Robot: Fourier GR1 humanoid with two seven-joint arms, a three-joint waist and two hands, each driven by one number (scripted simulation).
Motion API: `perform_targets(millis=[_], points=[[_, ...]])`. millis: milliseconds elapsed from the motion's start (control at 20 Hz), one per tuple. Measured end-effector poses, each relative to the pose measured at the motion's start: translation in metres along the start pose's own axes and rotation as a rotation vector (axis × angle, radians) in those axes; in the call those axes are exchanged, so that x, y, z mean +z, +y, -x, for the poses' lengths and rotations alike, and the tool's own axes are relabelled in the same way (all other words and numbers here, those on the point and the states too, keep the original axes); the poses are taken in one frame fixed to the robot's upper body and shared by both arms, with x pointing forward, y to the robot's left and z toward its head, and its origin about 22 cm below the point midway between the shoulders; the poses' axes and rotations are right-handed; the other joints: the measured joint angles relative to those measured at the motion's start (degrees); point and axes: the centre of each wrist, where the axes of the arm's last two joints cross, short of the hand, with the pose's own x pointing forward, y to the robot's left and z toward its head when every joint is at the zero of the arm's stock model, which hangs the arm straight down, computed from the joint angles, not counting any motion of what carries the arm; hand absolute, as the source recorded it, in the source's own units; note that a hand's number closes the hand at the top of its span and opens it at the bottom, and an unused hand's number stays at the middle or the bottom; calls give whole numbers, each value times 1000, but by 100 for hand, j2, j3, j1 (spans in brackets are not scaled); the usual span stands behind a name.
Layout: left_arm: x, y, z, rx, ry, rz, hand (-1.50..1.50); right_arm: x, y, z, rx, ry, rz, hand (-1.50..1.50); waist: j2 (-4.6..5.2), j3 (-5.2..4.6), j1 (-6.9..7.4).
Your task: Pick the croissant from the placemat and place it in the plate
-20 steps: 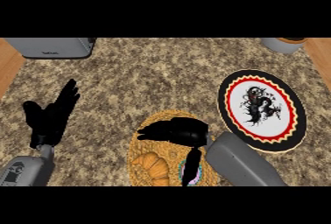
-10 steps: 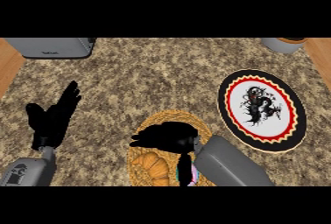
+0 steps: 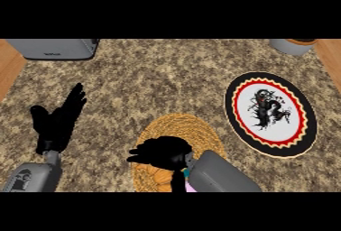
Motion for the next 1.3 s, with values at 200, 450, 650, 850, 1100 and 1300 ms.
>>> perform_targets(millis=[200,450,650,850,1100,1300], points=[[-3,4,-1,-4,-3,-3,0,-5,5,-2,19,13,-3,-150,4,1,4],[-4,1,-2,-2,-11,2,0,-14,9,1,50,32,-30,-150,9,3,37],[-4,1,-4,-4,-9,7,0,-18,11,0,89,12,-80,150,-4,8,35],[-4,4,0,-5,-12,-1,0,-20,10,-2,122,-47,-87,150,-17,16,30],[-3,7,-5,-6,-10,2,0,-20,15,-4,109,-69,-70,150,-21,20,31],[-3,8,-7,-4,-10,4,0,-19,24,-11,104,-73,-1,150,-23,18,23]])
